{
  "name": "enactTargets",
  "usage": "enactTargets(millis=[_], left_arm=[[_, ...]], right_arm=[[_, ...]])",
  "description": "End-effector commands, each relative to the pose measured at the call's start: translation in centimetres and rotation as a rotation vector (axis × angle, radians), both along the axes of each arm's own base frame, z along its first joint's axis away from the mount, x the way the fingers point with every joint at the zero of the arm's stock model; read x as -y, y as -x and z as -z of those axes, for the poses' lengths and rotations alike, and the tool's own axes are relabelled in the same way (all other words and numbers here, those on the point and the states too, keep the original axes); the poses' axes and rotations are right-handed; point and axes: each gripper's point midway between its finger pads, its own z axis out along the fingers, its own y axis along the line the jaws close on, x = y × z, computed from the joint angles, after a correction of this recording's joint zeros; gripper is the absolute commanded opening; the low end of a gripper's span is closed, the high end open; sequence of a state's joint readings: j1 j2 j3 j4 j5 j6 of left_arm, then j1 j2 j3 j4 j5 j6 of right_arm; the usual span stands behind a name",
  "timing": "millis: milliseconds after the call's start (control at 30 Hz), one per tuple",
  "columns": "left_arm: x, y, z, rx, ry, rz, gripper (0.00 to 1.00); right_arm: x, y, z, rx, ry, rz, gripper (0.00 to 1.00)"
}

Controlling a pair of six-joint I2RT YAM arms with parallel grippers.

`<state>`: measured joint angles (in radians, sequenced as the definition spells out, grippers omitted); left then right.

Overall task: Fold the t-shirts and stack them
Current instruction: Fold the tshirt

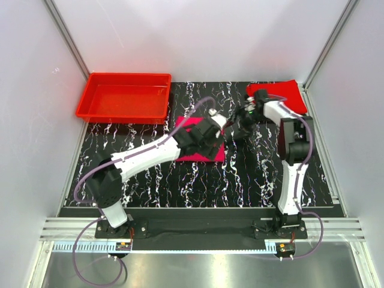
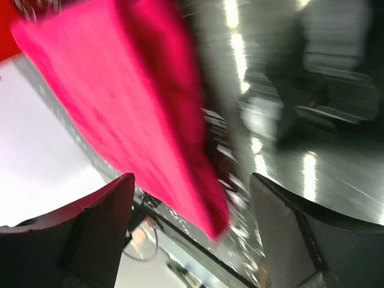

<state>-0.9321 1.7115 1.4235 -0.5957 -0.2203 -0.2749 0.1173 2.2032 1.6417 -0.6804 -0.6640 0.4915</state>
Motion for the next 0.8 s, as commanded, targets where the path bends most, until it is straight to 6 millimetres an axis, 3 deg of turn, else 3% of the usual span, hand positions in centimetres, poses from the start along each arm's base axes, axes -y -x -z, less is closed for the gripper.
enactTargets(millis=[0,67,100,133,267,600,767], left_arm=[[3.0,1.1,-0.7,0.184,-0.127,0.238,0.72],[3.9,1.9,0.8,0.207,-0.206,0.322,0.71],[4.6,2.6,1.3,0.235,-0.249,0.386,0.71],[4.8,2.9,2.4,0.236,-0.29,0.412,0.7],[6.1,3.4,4.4,0.3,-0.385,0.482,0.68],[5.1,2.6,9.5,0.36,-0.554,0.501,0.65],[5.8,2.3,11.1,0.375,-0.562,0.524,0.54]], right_arm=[[6.2,0.3,-4.7,0.083,0.122,0.053,0.85],[6.8,1.6,-4.3,0.075,0.139,0.043,0.86],[8.2,1.7,-5.0,0.092,0.141,0.074,0.86],[8.3,2.5,-4.5,0.078,0.135,0.079,0.86],[7.8,3.8,-5.6,0.121,0.09,0.103,0.86],[7.9,6.0,-5.0,0.126,0.036,0.159,0.87],[7.8,6.1,-4.5,0.117,0.029,0.174,0.87]])
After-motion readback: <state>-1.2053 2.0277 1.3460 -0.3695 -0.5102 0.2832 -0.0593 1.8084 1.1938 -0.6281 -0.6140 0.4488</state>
